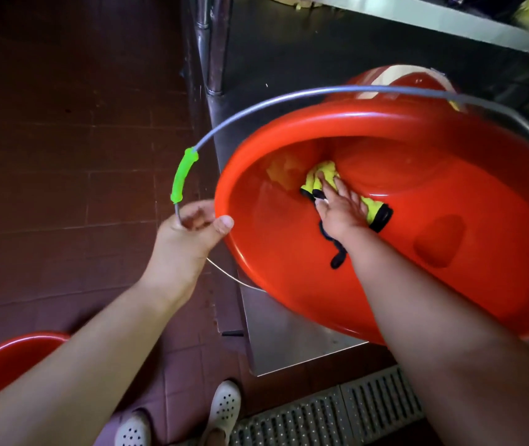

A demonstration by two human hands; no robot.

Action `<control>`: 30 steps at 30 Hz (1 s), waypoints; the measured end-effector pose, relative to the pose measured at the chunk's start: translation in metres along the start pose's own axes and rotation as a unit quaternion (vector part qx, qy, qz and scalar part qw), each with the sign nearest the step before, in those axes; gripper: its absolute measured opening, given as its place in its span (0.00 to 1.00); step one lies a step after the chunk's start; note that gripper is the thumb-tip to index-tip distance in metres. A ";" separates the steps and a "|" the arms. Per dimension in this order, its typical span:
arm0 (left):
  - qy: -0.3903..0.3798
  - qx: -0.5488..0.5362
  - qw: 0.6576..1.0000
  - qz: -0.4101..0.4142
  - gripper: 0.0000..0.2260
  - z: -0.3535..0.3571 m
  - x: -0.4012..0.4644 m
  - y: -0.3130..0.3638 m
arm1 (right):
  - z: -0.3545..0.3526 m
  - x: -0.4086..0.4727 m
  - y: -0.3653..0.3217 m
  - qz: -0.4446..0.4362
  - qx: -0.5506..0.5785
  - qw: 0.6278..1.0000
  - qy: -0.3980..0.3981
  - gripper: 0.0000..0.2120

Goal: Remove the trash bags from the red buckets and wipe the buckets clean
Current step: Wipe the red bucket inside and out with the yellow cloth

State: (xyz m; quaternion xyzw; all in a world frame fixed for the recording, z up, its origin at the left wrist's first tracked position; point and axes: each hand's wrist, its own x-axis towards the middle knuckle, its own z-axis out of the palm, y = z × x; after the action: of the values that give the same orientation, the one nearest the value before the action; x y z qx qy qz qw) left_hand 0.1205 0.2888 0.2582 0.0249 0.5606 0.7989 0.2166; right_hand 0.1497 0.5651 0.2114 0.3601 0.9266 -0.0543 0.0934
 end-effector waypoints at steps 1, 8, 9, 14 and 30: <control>0.001 -0.014 1.000 -0.023 0.06 0.000 -0.005 -0.005 | 0.000 -0.006 -0.005 0.009 0.013 1.000 -0.004 0.25; 0.056 -0.023 0.997 -0.036 0.10 0.002 -0.010 -0.012 | 0.028 -0.152 -0.059 -0.121 0.148 0.980 0.051 0.30; 0.061 -0.005 0.997 -0.037 0.10 0.002 -0.010 -0.011 | 0.034 -0.172 -0.062 -0.144 0.164 0.973 0.071 0.30; 0.012 0.037 0.999 -0.012 0.09 0.001 -0.010 0.005 | 0.038 -0.156 -0.043 -0.209 0.224 0.944 0.123 0.28; -0.064 0.068 0.994 -0.053 0.12 -0.011 -0.004 -0.020 | -0.007 -0.001 -0.004 0.046 0.050 0.998 0.006 0.26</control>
State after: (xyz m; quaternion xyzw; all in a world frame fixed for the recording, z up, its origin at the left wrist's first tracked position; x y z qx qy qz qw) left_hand 0.1276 0.2827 0.2372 0.0606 0.5993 0.7430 0.2918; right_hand 0.1464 0.5626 0.2180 0.4070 0.9057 -0.0937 0.0723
